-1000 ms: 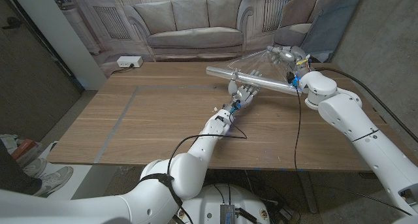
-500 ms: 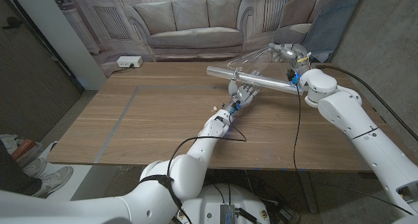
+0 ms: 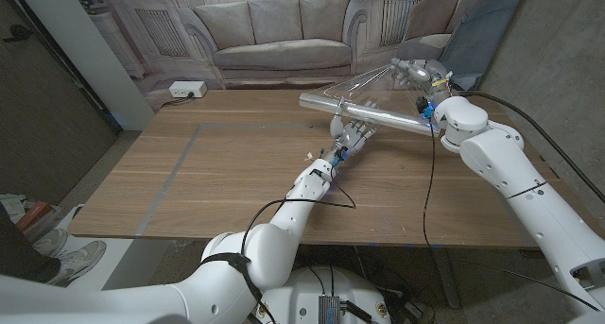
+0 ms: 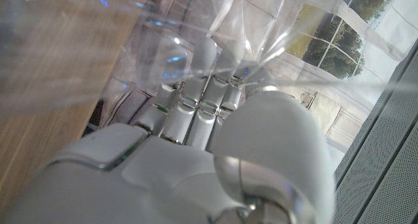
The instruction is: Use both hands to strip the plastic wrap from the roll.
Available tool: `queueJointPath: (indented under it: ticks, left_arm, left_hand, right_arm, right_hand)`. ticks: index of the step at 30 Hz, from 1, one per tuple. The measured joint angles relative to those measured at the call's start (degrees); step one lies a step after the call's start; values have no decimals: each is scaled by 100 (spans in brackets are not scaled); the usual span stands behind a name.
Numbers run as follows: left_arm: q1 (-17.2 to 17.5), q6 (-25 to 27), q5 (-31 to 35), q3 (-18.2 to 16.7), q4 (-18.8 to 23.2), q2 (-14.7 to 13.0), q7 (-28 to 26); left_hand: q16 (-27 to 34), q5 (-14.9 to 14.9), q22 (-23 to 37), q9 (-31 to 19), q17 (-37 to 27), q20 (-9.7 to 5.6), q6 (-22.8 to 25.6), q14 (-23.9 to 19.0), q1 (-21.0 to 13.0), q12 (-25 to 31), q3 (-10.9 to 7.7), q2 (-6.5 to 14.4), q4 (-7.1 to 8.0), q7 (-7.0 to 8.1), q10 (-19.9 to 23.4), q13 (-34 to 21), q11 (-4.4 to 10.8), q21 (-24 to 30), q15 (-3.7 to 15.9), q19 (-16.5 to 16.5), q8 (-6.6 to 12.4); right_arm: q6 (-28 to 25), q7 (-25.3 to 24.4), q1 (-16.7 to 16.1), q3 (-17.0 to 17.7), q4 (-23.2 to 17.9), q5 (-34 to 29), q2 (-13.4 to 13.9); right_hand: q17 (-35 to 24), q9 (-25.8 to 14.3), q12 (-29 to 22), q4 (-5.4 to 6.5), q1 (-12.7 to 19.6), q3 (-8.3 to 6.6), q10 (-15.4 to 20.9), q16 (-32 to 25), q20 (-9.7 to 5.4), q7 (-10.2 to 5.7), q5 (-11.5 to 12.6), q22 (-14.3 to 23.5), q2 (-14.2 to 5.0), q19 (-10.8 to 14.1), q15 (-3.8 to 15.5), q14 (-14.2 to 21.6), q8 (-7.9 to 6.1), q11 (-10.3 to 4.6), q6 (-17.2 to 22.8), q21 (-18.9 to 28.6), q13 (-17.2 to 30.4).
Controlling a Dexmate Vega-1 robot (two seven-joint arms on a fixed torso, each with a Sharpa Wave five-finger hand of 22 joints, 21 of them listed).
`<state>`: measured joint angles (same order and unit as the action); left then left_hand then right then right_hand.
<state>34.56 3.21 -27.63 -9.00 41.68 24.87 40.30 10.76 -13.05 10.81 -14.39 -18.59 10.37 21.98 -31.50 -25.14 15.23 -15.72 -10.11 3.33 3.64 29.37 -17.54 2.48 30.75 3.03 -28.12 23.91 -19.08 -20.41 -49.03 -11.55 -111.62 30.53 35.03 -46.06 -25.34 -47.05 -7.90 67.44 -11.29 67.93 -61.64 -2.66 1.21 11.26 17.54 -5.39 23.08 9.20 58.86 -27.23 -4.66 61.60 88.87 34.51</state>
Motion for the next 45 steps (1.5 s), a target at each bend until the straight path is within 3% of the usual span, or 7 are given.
queueJointPath:
  ticks: [20,27,31,38,39,42,45]
  left_arm:
    - [91,-266,87,89,75,-4,24]
    - [-8,-708,176,91,-148,-41,124]
    - [-474,-1026,300,-164,-788,-87,205]
    - [-492,-1058,675,-179,-813,-87,125]
    - [-1113,-1037,711,-909,-1668,10,89]
    - [-1113,-992,779,-909,-1668,10,16]
    - [-1323,-939,843,-1107,-1907,49,-68]
  left_hand:
    - [0,0,-1,83,53,40,-61,93,64,-62,89,55,-44,44,-108,27,28,-28,-27,41,-65]
    - [0,-31,-1,83,65,40,-38,139,40,-62,121,33,-28,67,-128,27,48,-67,-24,41,-65]
    - [0,-74,-3,158,121,86,-381,525,-87,-219,190,107,-97,276,-428,75,108,-213,-29,217,-281]
    - [-41,-96,3,251,341,-149,-1029,1162,-336,-401,172,315,-177,480,-958,210,285,-446,-63,540,-690]
    - [-41,-111,2,263,362,-186,-1047,1179,-420,-417,151,313,-198,498,-996,223,299,-463,-49,578,-710]
    - [-41,-137,-17,269,422,-241,-1125,1231,-554,-422,135,290,-276,514,-1095,249,333,-481,-58,602,-754]
    - [-41,-145,-17,269,500,-281,-1115,1280,-725,-444,132,221,-413,523,-1174,286,313,-491,-68,562,-766]
  right_arm:
    - [-7,-153,105,85,25,17,-129]
    - [27,-149,165,85,116,17,-176]
    - [179,-70,184,85,153,15,-189]
    - [179,-70,202,80,165,15,-183]
    - [262,-16,204,79,165,-2,-182]
    - [262,-16,210,73,165,-2,-176]
    - [273,-12,222,64,168,-16,-171]
  right_hand:
    - [-27,-5,4,-17,0,17,5,24,0,-8,0,-36,0,0,-2,0,7,4,33,34,-25]
    - [-26,7,4,-8,0,40,17,66,0,-8,0,-36,0,0,-11,8,42,-12,33,34,-16]
    - [-26,4,4,0,0,47,8,66,0,-8,0,-37,0,1,-1,-3,44,-35,32,34,-17]
    - [-54,-5,4,0,0,47,7,66,0,-8,0,-53,0,1,14,12,44,-35,32,34,-15]
    - [-53,-5,4,0,0,47,7,66,0,-8,0,-53,0,0,15,13,44,-35,32,34,-10]
    - [-53,-5,4,0,0,47,6,66,0,-9,0,-79,0,1,15,13,44,-35,32,33,-10]
    - [-53,-5,4,0,0,47,6,109,0,-9,17,-80,0,0,14,13,44,-35,32,33,-10]
